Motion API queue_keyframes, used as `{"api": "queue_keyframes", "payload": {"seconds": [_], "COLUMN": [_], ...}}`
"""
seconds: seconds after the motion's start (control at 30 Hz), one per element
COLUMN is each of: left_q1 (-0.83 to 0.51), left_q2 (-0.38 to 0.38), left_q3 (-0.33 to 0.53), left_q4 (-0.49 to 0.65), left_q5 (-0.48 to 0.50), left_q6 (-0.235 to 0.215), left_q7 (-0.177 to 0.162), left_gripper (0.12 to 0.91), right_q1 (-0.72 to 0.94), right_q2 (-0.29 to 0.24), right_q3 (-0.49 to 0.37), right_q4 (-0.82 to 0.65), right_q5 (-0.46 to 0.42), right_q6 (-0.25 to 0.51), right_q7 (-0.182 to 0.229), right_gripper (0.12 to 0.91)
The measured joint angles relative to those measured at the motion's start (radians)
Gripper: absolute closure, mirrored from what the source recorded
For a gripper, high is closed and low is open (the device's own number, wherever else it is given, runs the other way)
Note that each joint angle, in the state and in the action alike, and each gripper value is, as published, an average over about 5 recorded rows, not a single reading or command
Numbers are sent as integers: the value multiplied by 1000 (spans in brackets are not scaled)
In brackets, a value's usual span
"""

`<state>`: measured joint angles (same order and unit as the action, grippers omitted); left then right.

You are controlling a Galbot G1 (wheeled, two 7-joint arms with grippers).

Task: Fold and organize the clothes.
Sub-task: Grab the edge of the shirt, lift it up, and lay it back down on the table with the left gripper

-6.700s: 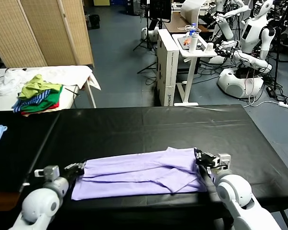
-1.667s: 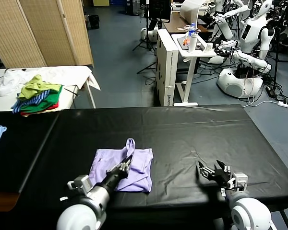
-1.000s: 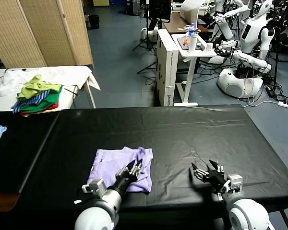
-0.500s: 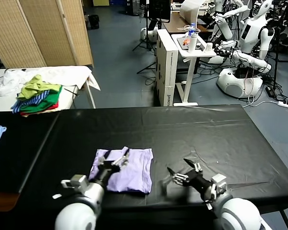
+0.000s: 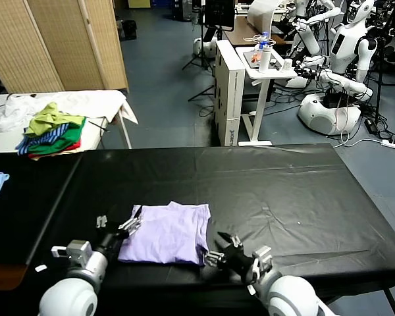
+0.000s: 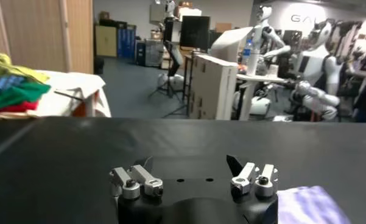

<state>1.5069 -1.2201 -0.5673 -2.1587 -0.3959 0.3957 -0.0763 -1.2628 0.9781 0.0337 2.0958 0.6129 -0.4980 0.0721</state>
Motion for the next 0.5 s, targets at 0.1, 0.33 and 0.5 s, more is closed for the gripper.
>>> {"api": "queue_keyframes", "payload": {"seconds": [0.1,0.33,0.5], "left_q1": [2,6,6], "left_q2": [2,4,1], "left_q3": [-8,-25,-28], "left_q4": [9,26,39], "left_q5": [4,9,12], "left_q6": [-3,-10,-14], "left_q7": [0,0,1], "left_gripper": [123,123,123], "right_q1": [-5,-29,-41], "right_q2": [3,5,11], "right_q3": [-4,3,15], "right_q4": [-2,15,20], "right_q5": [-2,2,2], "right_q6": [-1,-11,-14], "right_q7": [0,7,11], "right_gripper": [603,885,880]}}
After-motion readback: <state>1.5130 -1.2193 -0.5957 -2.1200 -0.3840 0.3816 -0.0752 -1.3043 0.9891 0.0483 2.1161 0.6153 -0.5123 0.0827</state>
